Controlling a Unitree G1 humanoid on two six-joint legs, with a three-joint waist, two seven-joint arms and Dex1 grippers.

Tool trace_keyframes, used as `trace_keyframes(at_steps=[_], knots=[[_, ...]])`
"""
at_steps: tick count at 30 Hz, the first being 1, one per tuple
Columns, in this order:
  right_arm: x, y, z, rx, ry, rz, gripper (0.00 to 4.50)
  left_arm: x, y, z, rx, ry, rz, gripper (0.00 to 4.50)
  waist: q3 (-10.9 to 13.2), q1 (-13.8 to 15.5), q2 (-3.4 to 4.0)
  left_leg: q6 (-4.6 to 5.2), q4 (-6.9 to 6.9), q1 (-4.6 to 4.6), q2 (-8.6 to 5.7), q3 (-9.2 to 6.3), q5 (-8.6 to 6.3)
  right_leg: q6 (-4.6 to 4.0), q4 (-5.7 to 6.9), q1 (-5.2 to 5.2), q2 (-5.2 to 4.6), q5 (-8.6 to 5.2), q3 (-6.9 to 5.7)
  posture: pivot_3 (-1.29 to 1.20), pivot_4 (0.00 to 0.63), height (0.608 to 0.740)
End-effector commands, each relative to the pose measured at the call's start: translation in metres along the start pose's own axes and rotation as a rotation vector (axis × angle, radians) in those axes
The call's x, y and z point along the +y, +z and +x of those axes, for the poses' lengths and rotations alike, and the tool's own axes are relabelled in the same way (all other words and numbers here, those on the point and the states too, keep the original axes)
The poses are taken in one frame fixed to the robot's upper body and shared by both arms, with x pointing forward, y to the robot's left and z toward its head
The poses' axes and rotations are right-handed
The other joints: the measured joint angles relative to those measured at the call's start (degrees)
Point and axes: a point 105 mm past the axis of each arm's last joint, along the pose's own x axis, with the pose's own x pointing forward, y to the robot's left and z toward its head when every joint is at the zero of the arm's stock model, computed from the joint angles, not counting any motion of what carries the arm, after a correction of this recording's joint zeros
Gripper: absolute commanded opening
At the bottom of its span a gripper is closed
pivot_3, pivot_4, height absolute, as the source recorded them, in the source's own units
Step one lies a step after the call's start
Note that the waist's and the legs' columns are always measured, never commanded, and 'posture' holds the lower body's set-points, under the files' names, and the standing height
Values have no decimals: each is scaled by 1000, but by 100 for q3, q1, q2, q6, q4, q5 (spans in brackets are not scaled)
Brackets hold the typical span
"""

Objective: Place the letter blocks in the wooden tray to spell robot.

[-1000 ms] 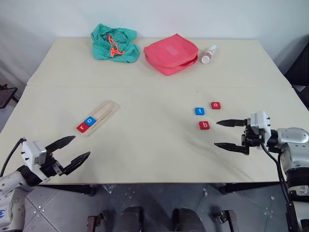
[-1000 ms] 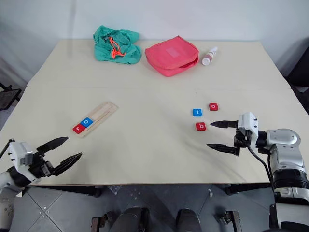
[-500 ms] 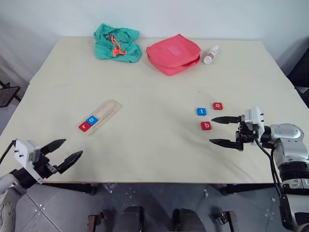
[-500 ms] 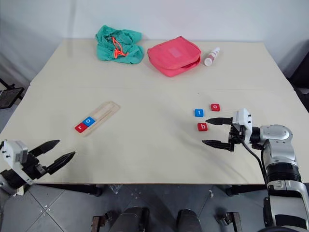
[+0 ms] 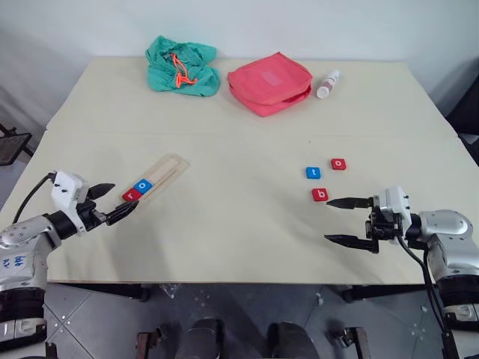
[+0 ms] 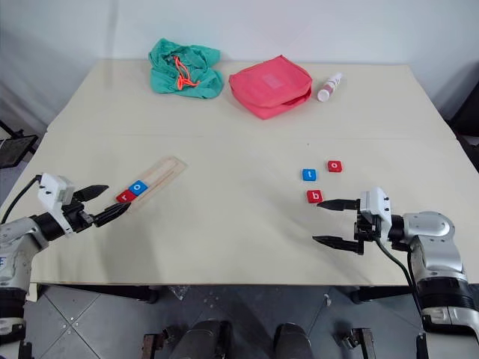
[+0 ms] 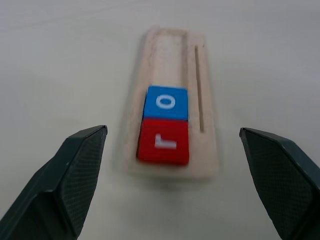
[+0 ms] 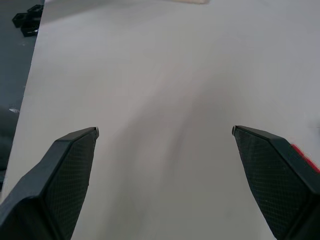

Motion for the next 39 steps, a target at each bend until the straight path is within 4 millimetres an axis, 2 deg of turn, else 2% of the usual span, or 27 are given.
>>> trace_keyframes(at_steps=[1,7,16,28,36,39], knots=[[0,12,-9,-18,-38,-37,4471,3,-1,5,24,-24,31,4500,0,-21,-1,0,-2,0,2,5,0,0,5,-4,0,0,-1,0,150,740],[3,13,-11,-20,-60,-34,4471,2,-9,15,83,-64,14,4500,1,-8,-1,0,2,1,2,9,0,0,22,-12,-5,0,-6,0,150,740],[1,15,-7,-22,-66,-40,4471,4,-29,11,249,-64,0,4500,-1,-7,1,0,10,5,2,10,0,0,30,-10,-6,0,-4,0,150,740],[-6,17,-1,-27,-59,-51,4471,4,-9,12,172,-51,64,4500,-1,-12,3,0,9,6,3,11,0,0,32,-11,-6,0,-2,0,150,740],[-11,17,-1,-22,-64,-59,4471,9,-3,9,163,-14,72,4500,-1,-8,2,0,12,3,1,9,0,0,32,-11,-7,0,-2,0,150,740],[-12,17,0,-22,-63,-59,4471,9,-8,8,179,-11,62,4500,-1,-10,2,0,12,3,2,9,0,0,32,-12,-6,0,-2,0,150,740]])
